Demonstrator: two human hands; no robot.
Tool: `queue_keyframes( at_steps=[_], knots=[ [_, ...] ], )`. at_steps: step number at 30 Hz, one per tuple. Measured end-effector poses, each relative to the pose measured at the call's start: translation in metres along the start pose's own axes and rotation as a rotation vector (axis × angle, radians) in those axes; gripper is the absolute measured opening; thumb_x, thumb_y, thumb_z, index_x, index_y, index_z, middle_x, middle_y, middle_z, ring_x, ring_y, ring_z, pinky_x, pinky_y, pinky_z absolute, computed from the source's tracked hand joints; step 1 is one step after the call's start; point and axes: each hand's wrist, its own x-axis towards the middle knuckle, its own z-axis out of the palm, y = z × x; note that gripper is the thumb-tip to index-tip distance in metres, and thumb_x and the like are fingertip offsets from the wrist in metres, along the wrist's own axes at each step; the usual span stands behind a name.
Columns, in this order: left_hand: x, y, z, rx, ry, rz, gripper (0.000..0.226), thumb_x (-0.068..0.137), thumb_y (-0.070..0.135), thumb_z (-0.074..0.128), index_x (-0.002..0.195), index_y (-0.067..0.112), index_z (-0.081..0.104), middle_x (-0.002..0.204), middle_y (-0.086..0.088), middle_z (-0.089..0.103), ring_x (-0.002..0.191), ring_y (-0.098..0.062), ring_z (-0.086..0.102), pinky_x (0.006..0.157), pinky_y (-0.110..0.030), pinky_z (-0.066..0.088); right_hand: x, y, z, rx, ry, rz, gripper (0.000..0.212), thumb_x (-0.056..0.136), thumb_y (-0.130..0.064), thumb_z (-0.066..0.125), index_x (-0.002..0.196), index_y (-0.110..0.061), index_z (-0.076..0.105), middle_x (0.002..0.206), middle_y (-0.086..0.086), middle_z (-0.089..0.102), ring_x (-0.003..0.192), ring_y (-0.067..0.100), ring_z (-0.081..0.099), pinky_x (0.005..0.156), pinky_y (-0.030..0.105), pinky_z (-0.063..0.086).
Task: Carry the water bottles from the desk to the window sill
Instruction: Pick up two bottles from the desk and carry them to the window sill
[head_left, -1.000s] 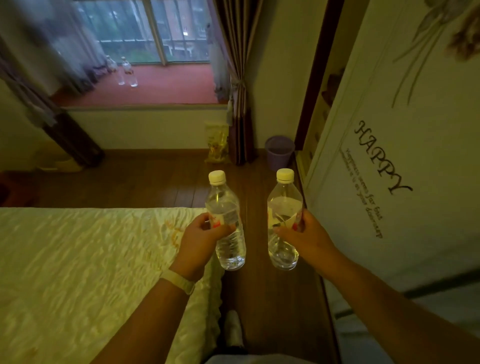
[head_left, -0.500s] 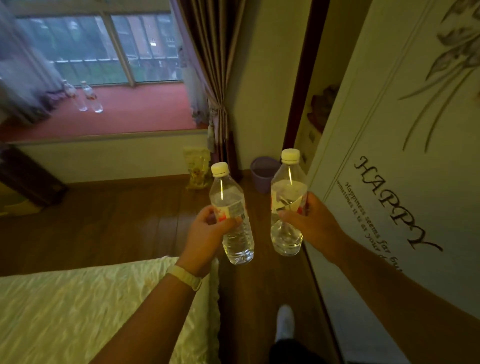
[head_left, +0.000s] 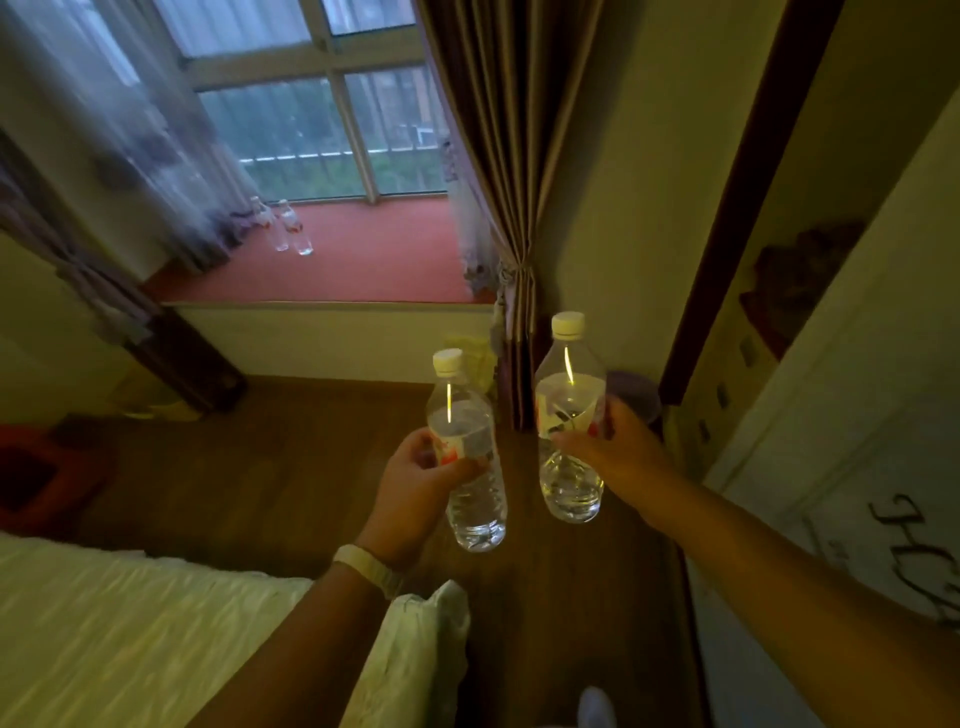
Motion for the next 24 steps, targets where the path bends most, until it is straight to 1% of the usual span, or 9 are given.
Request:
queue_keyframes(
  at_steps=[3,6,9,12,14,17,19,22,24],
  knots=[
    [0.023,0.014,0.004,0.013,0.038,0.018,0.047,0.074,0.005,0.081,0.117,0.013,0.064,0.112,-0.013,0.072,0.101,-0.031,0.071,0.087,-0.047,0.058,0.041,-0.012,-0.006,-0.01,-0.044,-0.013,0.052,0.078,-0.021,0.08,0.123,-0.018,0.055,0.107,-0.002,0.066,0.099,0.016,0.064,0.082,0.032,0.052],
    [0.043,0.026,-0.003,0.001,0.096,0.023,0.043,0.076,0.005,0.079,0.115,0.016,0.064,0.111,-0.011,0.072,0.1,-0.028,0.071,0.083,-0.043,0.058,0.076,-0.02,0.004,0.004,-0.082,-0.015,0.054,0.078,-0.017,0.08,0.126,-0.018,0.056,0.114,0.002,0.067,0.103,0.02,0.065,0.089,0.039,0.054],
    [0.067,0.036,-0.019,-0.002,0.158,0.048,0.045,0.078,0.005,0.077,0.119,0.014,0.062,0.111,-0.009,0.071,0.098,-0.025,0.071,0.078,-0.036,0.057,0.114,-0.027,0.025,0.012,-0.161,-0.013,0.053,0.078,-0.02,0.08,0.126,-0.021,0.056,0.115,0.002,0.068,0.101,0.019,0.067,0.09,0.042,0.055],
    [0.095,0.038,-0.047,-0.014,0.226,0.03,0.047,0.077,0.004,0.078,0.121,0.012,0.062,0.112,-0.011,0.071,0.1,-0.028,0.071,0.084,-0.042,0.058,0.148,-0.032,0.056,-0.003,-0.225,-0.012,0.051,0.079,-0.02,0.079,0.123,-0.024,0.055,0.112,-0.001,0.067,0.098,0.015,0.066,0.083,0.036,0.055],
    [0.12,0.039,-0.069,-0.031,0.256,0.021,0.045,0.077,0.004,0.077,0.119,0.014,0.063,0.112,-0.011,0.072,0.101,-0.029,0.071,0.088,-0.046,0.057,0.175,-0.037,0.08,-0.031,-0.254,-0.012,0.053,0.078,-0.022,0.08,0.124,-0.024,0.055,0.112,-0.001,0.068,0.1,0.018,0.067,0.087,0.04,0.056],
    [0.166,0.038,-0.101,-0.046,0.286,0.005,0.043,0.078,0.002,0.076,0.117,0.014,0.064,0.11,-0.009,0.072,0.1,-0.027,0.07,0.083,-0.04,0.055,0.223,-0.047,0.112,-0.068,-0.301,0.007,0.056,0.076,-0.025,0.081,0.126,-0.025,0.055,0.114,-0.001,0.068,0.102,0.019,0.068,0.091,0.045,0.056],
    [0.2,0.042,-0.121,-0.079,0.3,-0.007,0.044,0.077,0.0,0.076,0.117,0.013,0.064,0.108,-0.009,0.072,0.097,-0.027,0.07,0.077,-0.036,0.054,0.255,-0.057,0.132,-0.087,-0.311,0.01,0.051,0.076,-0.025,0.081,0.121,-0.027,0.057,0.112,-0.001,0.069,0.101,0.019,0.068,0.09,0.044,0.056],
    [0.246,0.054,-0.148,-0.109,0.304,-0.028,0.041,0.077,-0.003,0.076,0.113,0.013,0.064,0.105,-0.008,0.072,0.094,-0.024,0.07,0.071,-0.031,0.053,0.296,-0.077,0.161,-0.139,-0.342,-0.012,0.04,0.078,-0.023,0.08,0.108,-0.034,0.057,0.108,-0.003,0.07,0.098,0.014,0.068,0.086,0.035,0.056],
    [0.272,0.065,-0.166,-0.124,0.301,-0.028,0.039,0.077,-0.002,0.076,0.109,0.017,0.065,0.104,-0.006,0.072,0.095,-0.024,0.07,0.072,-0.032,0.053,0.32,-0.094,0.181,-0.147,-0.346,-0.04,0.038,0.079,-0.021,0.08,0.109,-0.029,0.058,0.104,-0.002,0.071,0.093,0.013,0.07,0.078,0.029,0.056]
  ],
)
